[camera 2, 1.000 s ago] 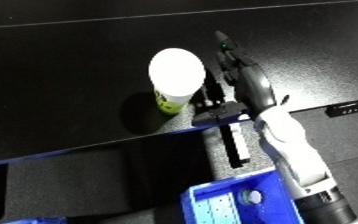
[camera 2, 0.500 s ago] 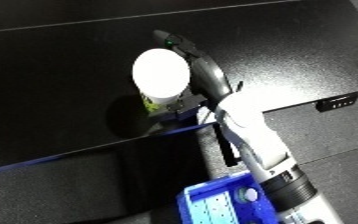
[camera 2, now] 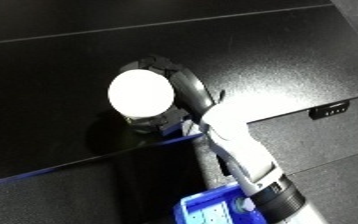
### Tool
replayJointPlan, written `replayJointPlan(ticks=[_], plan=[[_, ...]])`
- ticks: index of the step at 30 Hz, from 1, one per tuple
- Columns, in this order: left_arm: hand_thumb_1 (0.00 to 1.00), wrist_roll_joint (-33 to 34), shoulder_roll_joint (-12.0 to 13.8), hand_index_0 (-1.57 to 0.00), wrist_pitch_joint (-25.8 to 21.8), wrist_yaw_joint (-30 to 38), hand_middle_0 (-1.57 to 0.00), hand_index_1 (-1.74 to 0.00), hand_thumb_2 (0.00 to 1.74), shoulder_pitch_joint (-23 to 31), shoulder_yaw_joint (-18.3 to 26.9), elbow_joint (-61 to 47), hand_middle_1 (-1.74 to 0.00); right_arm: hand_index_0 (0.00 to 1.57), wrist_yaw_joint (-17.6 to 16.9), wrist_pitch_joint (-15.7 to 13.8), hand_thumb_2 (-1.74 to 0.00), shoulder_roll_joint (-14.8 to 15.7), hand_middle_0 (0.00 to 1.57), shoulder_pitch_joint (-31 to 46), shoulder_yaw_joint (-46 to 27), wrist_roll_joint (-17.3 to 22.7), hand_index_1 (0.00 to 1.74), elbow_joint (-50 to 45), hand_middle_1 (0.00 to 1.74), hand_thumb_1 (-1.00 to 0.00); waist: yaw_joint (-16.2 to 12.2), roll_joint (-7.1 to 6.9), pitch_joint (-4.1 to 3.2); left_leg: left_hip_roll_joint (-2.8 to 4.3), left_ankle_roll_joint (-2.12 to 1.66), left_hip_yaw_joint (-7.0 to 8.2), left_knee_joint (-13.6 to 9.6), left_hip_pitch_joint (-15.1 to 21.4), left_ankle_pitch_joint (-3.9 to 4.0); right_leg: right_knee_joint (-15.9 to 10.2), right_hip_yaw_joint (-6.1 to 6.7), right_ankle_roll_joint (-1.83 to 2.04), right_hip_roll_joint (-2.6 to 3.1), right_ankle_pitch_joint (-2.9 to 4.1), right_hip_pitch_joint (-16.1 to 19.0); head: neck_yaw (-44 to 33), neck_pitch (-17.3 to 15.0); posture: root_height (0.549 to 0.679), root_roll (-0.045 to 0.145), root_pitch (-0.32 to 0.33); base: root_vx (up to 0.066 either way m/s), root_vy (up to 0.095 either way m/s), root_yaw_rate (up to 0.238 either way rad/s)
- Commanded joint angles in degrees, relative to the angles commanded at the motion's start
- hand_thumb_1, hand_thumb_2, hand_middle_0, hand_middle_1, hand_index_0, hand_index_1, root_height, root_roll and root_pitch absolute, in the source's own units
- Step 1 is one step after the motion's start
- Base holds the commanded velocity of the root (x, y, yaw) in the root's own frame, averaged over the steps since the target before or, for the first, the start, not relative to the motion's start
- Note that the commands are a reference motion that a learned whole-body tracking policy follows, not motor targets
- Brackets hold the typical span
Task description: Pick up the object and place it into the box
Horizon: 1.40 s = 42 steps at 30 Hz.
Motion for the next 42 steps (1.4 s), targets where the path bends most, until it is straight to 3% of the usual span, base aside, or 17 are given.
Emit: replayJointPlan(ticks=[11, 19, 23, 27, 31, 34, 41, 42], plan=[[0.0, 0.03, -0.31, 0.0, -1.31, 0.13, 0.0, 0.0, 0.0, 0.87, 2.7, 0.13, 0.0, 1.02, -5.35, -7.34, -1.13, -2.07, 1.02, 13.3, -9.72, -5.0, 1.13, -17.14, 1.13, -0.65, -5.07, -1.0, -0.5, 1.81, 0.08, 2.11, 0.57, 0.28, -1.51, -0.89, 2.18, 0.55, 1.74, 0.16, -0.45, 0.24, -0.23, 0.63, 0.058, -0.033, -0.025, -0.009, -0.204], [0.0, -1.54, -1.59, 0.0, -3.81, -0.6, 0.0, 0.0, 0.0, 2.14, 5.14, 2.24, 0.0, 1.02, -11.54, -12.05, -1.13, -2.97, 1.02, 24.26, -19.94, -8.28, 1.13, -28.92, 1.13, -0.65, -9.9, -0.88, -0.95, 3.08, -0.12, 4.9, -0.24, 1.67, -2.39, -1.75, 4.44, 0.79, 3.18, 0.12, -0.64, 0.75, -0.55, 0.632, 0.062, -0.023, 0.001, 0.049, -0.272], [0.0, -1.88, -2.46, 0.0, -4.87, -1.03, 0.0, 0.0, 0.0, 2.8, 5.74, 2.56, 0.0, 1.02, -13.41, -11.94, -1.13, -3.9, 1.02, 29.48, -23.86, -9.47, 1.13, -31.54, 1.13, -0.65, -11.86, -0.39, -0.82, 3.3, -0.25, 6.1, -1.03, 2.63, -2.48, -2.17, 5.36, 0.79, 3.63, 0.06, -0.63, 0.7, -0.84, 0.633, 0.065, -0.02, 0.006, 0.093, -0.235], [0.0, -2.71, -3.46, 0.0, -6.7, -1.72, 0.0, 0.0, 0.0, 4.1, 6.53, 2.89, 0.0, 1.02, -14.95, -14.78, -1.13, -4.93, 1.02, 39.04, -30.4, -8.79, 1.13, -33.21, 1.13, -0.65, -15.31, 0.5, -0.12, 3.57, -0.3, 8.25, -2.51, 4.85, -2.74, -3.08, 7.09, 0.95, 4.49, 0.12, -0.34, 1.58, -2.56, 0.634, 0.071, -0.018, 0.008, 0.109, -0.262], [0.0, -4.03, -3.84, 0.0, -7.77, -2.93, 0.0, 0.0, 0.0, 4.86, 8.02, 3.87, 0.0, 1.02, -13.98, -19.15, -1.13, -3.3, 1.02, 45.96, -34.36, -5.66, 1.13, -31.9, 1.13, -0.65, -17.9, 0.92, 0.4, 3.84, -0.13, 9.83, -3.31, 6.59, -3.2, -3.59, 8.34, 1.12, 5.24, 0.06, 0.06, 3.96, -4.45, 0.635, 0.073, -0.02, 0.015, 0.093, -0.273], [0.0, -4.71, -4.44, 0.0, -8.37, -3.7, 0.0, 0.0, 0.0, 5.9, 8.92, 3.94, 0.0, 1.02, -12.96, -21.2, -1.13, -1.04, 1.02, 51.39, -36.17, -4.73, 1.13, -28.94, 1.13, -0.65, -19.73, 1.17, 0.69, 3.91, 0.23, 10.8, -3.89, 8.0, -3.58, -3.95, 9.27, 1.23, 5.78, 0.02, 0.58, 5.26, -5.71, 0.635, 0.074, -0.025, 0.036, 0.077, -0.231], [0.0, -4.78, -5.07, 0.0, -9.25, -4.91, 0.0, 0.0, 0.0, 8.06, 9.63, 3.43, 0.0, 1.02, -5.85, -21.78, -1.13, 3.23, 1.02, 58.71, -35.33, 0.79, 1.13, -18.12, 1.13, -0.65, -21.81, 1.6, 0.68, 3.54, 0.91, 11.81, -5.13, 10.15, -4.06, -5.09, 10.49, 1.25, 6.55, 0.03, 1.45, 8.29, -7.69, 0.637, 0.075, -0.03, 0.026, 0.04, -0.135], [0.0, -4.78, -4.84, 0.0, -9.11, -4.87, 0.0, 0.0, 0.0, 8.1, 9.3, 3.44, 0.0, 1.02, -3.76, -20.83, -1.13, 3.88, 1.02, 59.51, -33.9, 3.34, 1.13, -13.64, 1.13, -0.65, -21.82, 1.74, 0.62, 3.35, 1.06, 11.78, -5.56, 10.59, -4.02, -5.6, 10.64, 1.2, 6.64, 0.16, 1.78, 9.83, -8.39, 0.638, 0.075, -0.031, 0.007, -0.004, -0.037]])
